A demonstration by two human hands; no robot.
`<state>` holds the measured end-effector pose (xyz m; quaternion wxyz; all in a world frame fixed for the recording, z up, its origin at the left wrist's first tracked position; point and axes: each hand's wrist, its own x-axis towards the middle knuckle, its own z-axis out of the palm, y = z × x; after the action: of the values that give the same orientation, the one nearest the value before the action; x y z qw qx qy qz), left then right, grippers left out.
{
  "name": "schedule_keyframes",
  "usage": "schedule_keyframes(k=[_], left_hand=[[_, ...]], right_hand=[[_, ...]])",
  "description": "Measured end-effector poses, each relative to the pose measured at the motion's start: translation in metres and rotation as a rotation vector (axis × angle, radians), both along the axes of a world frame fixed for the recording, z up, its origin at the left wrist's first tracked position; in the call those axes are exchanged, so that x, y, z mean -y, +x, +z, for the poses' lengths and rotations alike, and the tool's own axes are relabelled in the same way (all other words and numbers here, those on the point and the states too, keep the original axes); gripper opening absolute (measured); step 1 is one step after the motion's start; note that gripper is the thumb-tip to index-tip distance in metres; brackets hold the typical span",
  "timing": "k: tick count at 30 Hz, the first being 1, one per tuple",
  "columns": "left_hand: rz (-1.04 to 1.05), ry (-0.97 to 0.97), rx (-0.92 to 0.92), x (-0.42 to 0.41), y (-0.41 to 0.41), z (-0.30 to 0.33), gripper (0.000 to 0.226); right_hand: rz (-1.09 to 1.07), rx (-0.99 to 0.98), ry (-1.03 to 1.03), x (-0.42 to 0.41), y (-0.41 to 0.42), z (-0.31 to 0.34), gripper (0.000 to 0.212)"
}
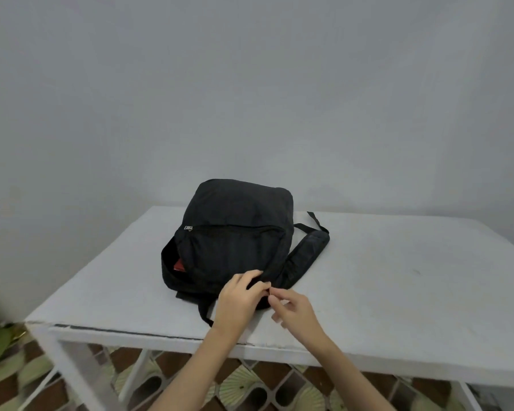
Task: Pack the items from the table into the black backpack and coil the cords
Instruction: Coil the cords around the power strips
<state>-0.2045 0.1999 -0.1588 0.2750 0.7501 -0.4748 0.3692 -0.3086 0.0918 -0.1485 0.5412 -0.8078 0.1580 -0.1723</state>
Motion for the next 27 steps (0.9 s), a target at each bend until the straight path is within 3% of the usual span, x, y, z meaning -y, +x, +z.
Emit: schedule_keyframes(k=[3,7,10,14,17,20,25,27], left_hand=[[-0.014,-0.004,0.023,-0.002,0.001,0.000,0.015],[-0.034,-0.021,0.015,-0.003,0.003,0.001,0.011],[-0.042,-0.092,-0.103,0.002,-0.006,0.000,0.012],[-0.088,-0.246,-0.394,0.002,-0.016,0.001,0.018],[-0.115,-0.258,-0.479,-0.008,-0.014,0.000,0.021],[-0.013,-0.298,-0.494,-0.026,-0.007,-0.002,0.022],[0.142,-0.451,-0.696,-0.072,0.012,-0.001,0.014],[0.178,-0.555,-0.889,-0.097,0.027,0.003,0.009]], right_hand=[[0.090,-0.099,0.127,0.005,-0.003,0.006,0.034],[0.060,-0.072,0.076,0.015,-0.004,0.008,0.045],[-0.165,0.113,-0.187,0.024,-0.005,0.004,0.042],[-0.058,0.121,-0.645,0.019,0.005,0.005,0.058],[-0.102,0.114,-0.717,0.016,0.015,0.012,0.038],[-0.169,0.172,-0.809,0.022,0.024,0.019,0.014],[-0.186,0.146,-0.855,0.023,0.028,0.022,0.015],[-0.223,-0.021,-0.904,0.012,0.027,0.033,0.014]])
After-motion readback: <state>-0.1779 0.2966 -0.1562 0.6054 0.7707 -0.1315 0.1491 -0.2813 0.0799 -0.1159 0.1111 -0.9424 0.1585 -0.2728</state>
